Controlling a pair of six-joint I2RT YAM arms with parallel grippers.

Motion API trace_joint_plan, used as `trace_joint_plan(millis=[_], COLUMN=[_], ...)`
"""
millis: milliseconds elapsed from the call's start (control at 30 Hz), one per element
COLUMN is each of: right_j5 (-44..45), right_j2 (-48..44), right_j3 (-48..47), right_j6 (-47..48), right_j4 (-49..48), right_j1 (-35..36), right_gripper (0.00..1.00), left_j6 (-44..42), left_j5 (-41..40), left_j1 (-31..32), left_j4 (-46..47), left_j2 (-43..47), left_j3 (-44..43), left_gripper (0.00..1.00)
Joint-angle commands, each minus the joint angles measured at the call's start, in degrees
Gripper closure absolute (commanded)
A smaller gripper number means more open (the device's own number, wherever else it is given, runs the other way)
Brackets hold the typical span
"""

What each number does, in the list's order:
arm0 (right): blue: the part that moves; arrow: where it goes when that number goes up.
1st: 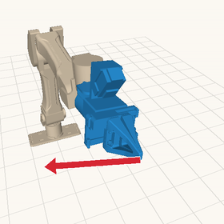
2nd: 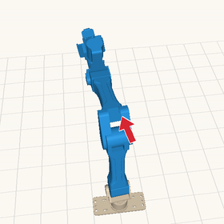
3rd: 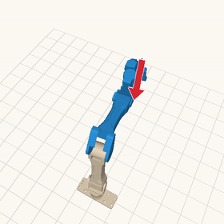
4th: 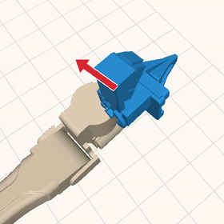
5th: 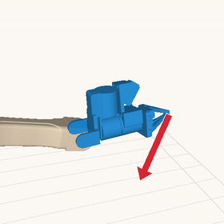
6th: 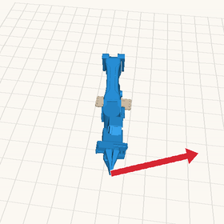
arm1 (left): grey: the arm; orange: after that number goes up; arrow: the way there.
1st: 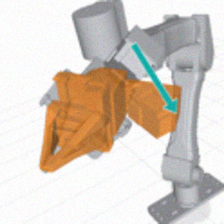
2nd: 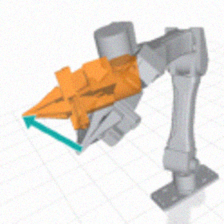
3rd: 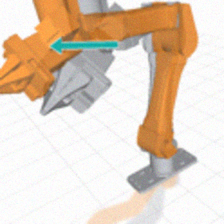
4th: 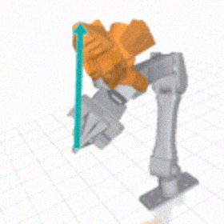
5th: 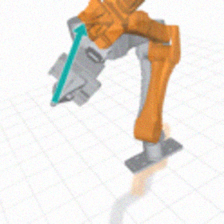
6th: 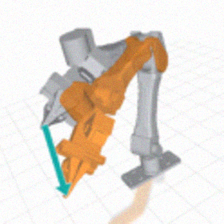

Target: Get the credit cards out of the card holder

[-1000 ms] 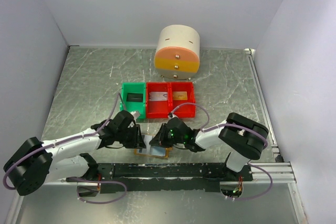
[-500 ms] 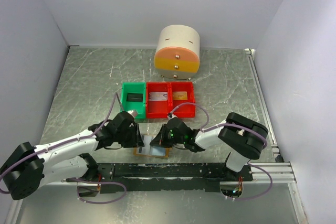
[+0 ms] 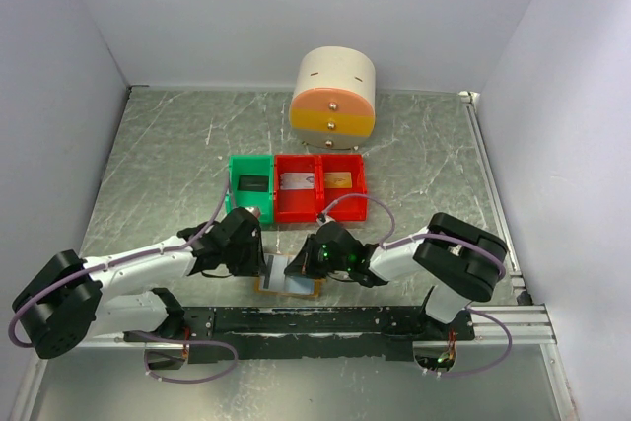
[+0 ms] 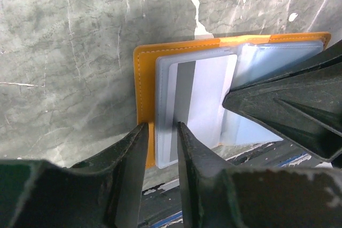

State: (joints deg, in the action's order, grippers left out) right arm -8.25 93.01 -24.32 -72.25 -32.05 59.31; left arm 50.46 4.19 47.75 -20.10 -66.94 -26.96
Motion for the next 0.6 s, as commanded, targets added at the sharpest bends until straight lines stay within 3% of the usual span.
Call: trace_joint_plan(millis=[0,100,267,400,567], right_j5=[-0.72,-1.11,-1.37,-1.75,-0.29], right_j2=[-0.52,0.29,2.66,2.84,-0.7], right_j3=[0.37,-1.42,-2.48,-1.93,-0.38], right_j6=[0.83,1.52,0.85,1.48,3.24], right_j4=[1.55,3.13,2.82,1.77,3.95], right_j1=[0.1,0.09,0.08,0.19,-0.36], right_gripper=[1.0,0.9,0.87,0.99,1.0], left_j6=[-0.56,-0.45,-0.76,-0.58,0.04], left_j5=[-0.2,-0.29,0.91,0.18,-2.11], left_j1=[1.15,1.2,1.32,1.42,1.52], left_j4=[-1.78,-2.14,-1.0,-1.84,-3.38], left_j2=[-0.65,0.73,0.96,0.08,0.51], left_j3=[0.89,1.03,1.54,1.11,0.96], left_gripper=[0.63,0.66,0.71,0.74,0.75])
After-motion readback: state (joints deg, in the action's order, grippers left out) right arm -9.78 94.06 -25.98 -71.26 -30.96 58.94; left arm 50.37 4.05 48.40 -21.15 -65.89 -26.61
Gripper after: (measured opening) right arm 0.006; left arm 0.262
